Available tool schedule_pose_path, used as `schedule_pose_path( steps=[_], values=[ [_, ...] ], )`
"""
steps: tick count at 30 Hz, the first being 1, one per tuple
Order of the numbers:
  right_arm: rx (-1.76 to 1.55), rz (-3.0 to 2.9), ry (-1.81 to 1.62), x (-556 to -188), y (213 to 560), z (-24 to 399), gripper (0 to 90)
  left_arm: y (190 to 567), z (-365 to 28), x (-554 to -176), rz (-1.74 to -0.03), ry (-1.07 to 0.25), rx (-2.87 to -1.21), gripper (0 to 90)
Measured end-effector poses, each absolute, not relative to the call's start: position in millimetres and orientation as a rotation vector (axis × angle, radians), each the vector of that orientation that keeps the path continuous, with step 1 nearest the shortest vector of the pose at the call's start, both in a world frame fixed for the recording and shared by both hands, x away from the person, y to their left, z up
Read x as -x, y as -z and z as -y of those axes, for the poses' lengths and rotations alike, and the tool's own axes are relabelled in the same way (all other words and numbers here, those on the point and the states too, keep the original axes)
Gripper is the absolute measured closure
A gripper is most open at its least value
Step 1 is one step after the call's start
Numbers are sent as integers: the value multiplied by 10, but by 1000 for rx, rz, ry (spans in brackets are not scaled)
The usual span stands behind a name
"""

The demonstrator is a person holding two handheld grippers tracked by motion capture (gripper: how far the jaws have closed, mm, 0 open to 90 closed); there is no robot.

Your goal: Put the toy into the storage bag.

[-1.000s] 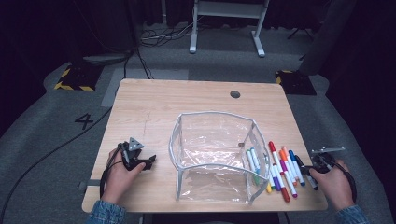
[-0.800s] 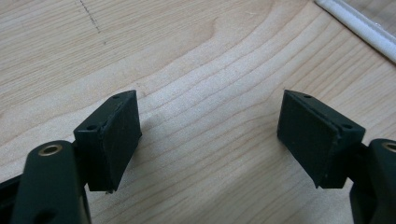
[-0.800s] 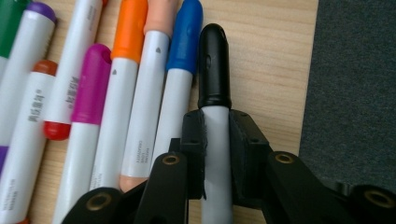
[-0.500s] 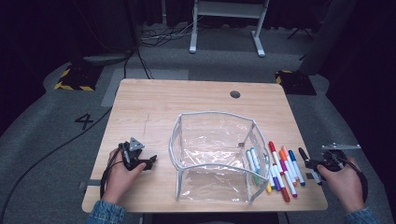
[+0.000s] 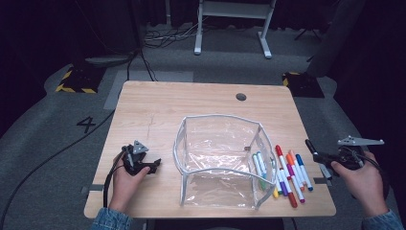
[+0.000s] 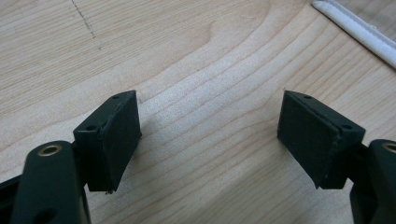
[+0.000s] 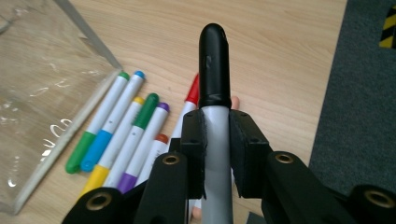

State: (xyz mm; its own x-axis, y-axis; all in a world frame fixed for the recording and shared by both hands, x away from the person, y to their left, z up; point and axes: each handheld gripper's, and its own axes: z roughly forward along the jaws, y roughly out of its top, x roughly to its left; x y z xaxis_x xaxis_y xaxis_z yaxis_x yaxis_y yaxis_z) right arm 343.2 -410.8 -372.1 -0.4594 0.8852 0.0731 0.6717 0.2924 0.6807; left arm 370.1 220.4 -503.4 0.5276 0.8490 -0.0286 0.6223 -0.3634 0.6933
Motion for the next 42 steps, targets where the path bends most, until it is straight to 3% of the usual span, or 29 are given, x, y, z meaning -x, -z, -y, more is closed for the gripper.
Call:
schedule_pose_path(
  steps=[29, 42],
  values=[
    [-862, -2475, -1197, -3308, 2697, 3007, 770, 5034, -2198, -3701, -1190, -445, -2110, 214],
    [-729, -2568, -1175, -3355, 2512, 2582, 770, 5033, -2197, -3700, -1190, -445, -2110, 214]
  ],
)
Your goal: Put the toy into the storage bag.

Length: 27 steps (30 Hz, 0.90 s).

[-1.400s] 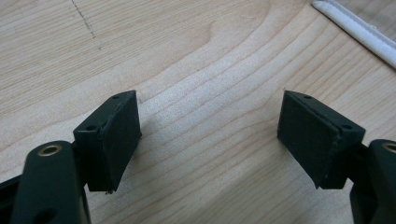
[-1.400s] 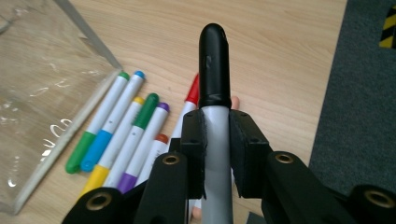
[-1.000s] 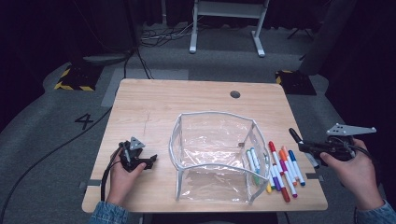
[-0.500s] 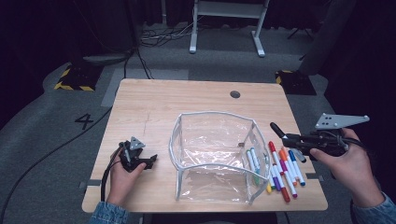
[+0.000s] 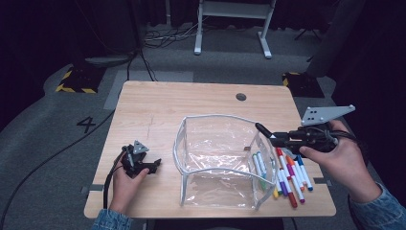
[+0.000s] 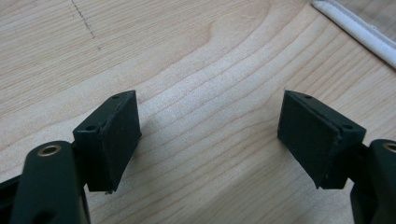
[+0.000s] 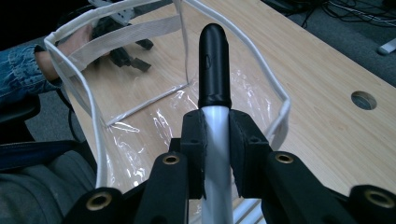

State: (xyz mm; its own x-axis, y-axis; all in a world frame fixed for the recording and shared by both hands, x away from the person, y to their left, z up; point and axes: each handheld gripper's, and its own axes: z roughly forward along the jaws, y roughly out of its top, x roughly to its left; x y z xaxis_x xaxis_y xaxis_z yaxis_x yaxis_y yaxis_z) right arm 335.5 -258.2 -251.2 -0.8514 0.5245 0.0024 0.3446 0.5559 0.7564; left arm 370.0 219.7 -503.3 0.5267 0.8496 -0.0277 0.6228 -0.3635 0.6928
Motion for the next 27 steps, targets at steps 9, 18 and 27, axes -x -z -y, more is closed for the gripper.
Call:
schedule_pose_path(
  steps=[9, 18, 27],
  values=[
    [-642, -2648, -1128, -3384, 2547, 2230, 770, 5034, -2190, -3694, -1199, -447, -2106, 214],
    [-571, -2747, -1057, -3494, 2651, 1894, 770, 5032, -2185, -3689, -1205, -447, -2105, 214],
    [-538, -2824, -995, -3620, 2796, 1638, 770, 5032, -2186, -3689, -1205, -447, -2106, 213]
  ],
)
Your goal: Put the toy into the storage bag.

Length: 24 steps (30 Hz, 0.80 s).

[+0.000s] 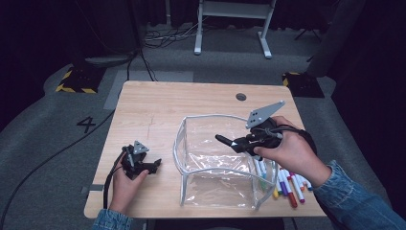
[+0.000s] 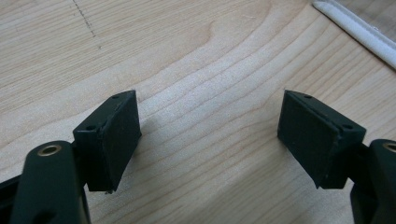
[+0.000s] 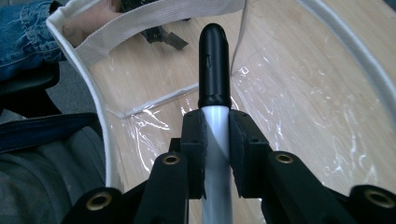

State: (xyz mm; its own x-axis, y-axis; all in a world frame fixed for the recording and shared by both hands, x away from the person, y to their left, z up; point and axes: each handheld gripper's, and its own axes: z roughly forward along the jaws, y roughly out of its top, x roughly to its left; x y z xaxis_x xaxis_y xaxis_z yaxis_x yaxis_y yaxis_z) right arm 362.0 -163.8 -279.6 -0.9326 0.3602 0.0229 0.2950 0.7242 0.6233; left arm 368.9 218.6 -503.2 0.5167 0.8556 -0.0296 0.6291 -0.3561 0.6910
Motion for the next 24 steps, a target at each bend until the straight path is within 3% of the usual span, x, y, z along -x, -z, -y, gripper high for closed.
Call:
schedule_pose_path(
  steps=[24],
  values=[
    [-479, -3063, -834, -3708, 3327, 1273, 771, 5032, -2186, -3689, -1205, -447, -2106, 214]
  ],
)
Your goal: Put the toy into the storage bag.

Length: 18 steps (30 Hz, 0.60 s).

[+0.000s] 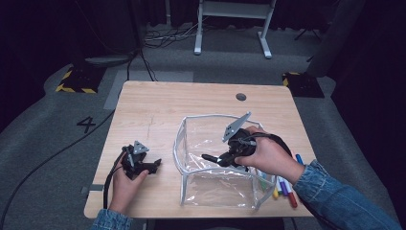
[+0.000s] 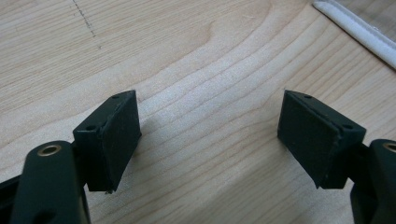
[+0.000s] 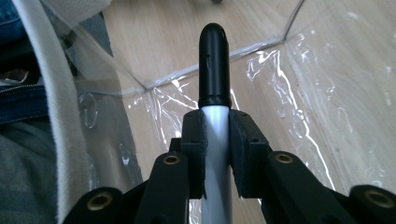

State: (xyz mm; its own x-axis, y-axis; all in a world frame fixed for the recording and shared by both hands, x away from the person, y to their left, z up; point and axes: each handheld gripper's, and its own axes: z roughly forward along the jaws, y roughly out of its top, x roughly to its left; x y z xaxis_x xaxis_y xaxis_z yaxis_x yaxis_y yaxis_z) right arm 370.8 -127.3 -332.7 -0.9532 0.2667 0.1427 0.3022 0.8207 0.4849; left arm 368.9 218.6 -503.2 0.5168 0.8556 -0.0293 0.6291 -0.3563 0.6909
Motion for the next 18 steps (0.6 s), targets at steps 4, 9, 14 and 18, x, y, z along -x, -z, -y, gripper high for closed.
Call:
schedule_pose_path(
  steps=[4, 9, 14, 18],
  values=[
    [440, 2911, 766, -3702, 3403, 1248, 771, 5032, -2185, -3689, -1205, -447, -2106, 214],
    [449, 2873, 715, -3741, 3499, 1218, 771, 5032, -2186, -3689, -1205, -447, -2106, 214],
    [446, 2811, 654, -3800, 3631, 1189, 771, 5032, -2186, -3689, -1205, -447, -2106, 214],
    [434, 2810, 601, -3814, 3707, 1154, 771, 5032, -2186, -3689, -1205, -447, -2106, 214]
  ],
)
